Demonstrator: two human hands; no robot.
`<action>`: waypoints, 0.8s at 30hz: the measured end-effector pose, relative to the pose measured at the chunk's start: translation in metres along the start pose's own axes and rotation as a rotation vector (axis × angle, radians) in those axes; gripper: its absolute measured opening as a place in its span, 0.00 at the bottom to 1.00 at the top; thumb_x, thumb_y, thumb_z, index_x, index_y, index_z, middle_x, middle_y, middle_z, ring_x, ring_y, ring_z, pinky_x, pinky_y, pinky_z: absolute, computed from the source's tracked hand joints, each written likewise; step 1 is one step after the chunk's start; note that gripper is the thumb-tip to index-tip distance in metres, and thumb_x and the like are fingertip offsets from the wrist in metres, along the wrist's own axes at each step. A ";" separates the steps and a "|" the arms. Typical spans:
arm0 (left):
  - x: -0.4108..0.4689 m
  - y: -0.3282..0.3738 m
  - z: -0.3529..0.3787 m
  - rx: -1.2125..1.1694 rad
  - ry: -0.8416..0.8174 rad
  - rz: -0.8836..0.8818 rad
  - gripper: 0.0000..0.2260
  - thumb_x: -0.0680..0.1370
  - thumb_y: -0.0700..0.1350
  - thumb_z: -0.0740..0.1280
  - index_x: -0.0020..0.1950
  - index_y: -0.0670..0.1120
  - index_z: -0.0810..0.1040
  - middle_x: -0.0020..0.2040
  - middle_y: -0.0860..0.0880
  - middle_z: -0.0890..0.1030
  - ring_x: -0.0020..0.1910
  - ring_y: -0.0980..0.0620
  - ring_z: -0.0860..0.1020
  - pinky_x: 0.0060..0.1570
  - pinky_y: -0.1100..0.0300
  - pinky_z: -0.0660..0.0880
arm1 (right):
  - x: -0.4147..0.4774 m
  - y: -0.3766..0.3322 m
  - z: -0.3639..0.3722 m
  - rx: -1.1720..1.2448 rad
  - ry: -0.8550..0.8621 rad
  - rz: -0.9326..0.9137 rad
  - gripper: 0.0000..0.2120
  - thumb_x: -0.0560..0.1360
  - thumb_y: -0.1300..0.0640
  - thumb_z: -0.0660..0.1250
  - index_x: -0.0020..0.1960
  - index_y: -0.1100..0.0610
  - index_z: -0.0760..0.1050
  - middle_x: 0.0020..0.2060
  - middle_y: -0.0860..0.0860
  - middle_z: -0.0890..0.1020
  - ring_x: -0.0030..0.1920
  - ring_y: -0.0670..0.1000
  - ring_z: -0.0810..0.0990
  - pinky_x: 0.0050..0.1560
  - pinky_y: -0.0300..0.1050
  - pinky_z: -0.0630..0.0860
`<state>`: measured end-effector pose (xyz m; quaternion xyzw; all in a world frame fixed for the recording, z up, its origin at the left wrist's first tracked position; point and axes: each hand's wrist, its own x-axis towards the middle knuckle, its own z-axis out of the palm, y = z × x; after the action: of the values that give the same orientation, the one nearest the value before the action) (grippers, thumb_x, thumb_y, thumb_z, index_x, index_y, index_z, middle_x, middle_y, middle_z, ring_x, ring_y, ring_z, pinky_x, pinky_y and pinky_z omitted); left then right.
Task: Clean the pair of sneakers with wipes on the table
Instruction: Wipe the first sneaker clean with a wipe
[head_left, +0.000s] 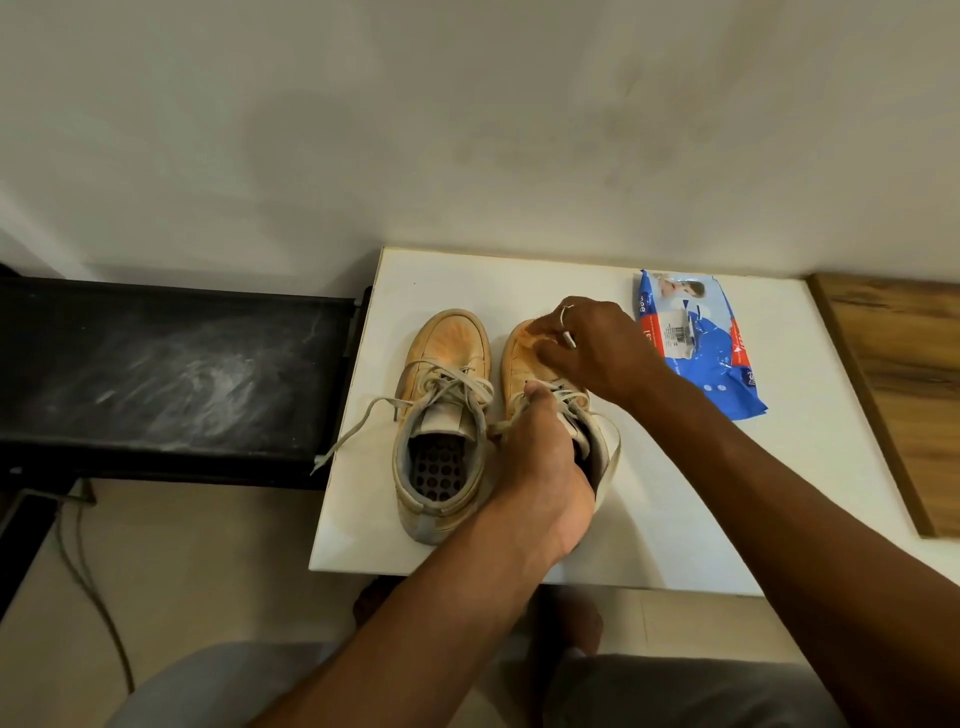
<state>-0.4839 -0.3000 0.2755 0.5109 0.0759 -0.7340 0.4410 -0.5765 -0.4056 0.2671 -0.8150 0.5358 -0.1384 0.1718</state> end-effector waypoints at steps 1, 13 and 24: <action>0.000 0.000 -0.001 -0.001 0.001 -0.006 0.22 0.80 0.61 0.64 0.60 0.44 0.80 0.55 0.40 0.85 0.54 0.43 0.84 0.62 0.45 0.78 | 0.000 -0.001 0.001 -0.018 0.030 0.013 0.14 0.78 0.53 0.67 0.62 0.53 0.80 0.51 0.51 0.81 0.49 0.51 0.79 0.48 0.43 0.77; -0.005 0.002 0.001 0.006 -0.020 -0.028 0.20 0.81 0.60 0.64 0.59 0.44 0.79 0.55 0.40 0.85 0.55 0.43 0.84 0.63 0.44 0.77 | 0.005 -0.001 0.002 -0.041 0.099 0.070 0.12 0.78 0.53 0.66 0.59 0.55 0.82 0.51 0.52 0.83 0.46 0.46 0.77 0.46 0.39 0.71; -0.008 0.005 0.001 0.007 -0.022 -0.011 0.20 0.81 0.60 0.63 0.59 0.44 0.80 0.54 0.41 0.85 0.52 0.44 0.84 0.58 0.48 0.80 | 0.005 0.002 -0.003 -0.077 0.054 0.152 0.11 0.75 0.52 0.69 0.54 0.54 0.84 0.48 0.50 0.85 0.44 0.50 0.82 0.46 0.48 0.81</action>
<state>-0.4802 -0.2991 0.2842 0.5038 0.0711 -0.7423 0.4361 -0.5775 -0.4111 0.2697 -0.7739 0.6056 -0.1259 0.1358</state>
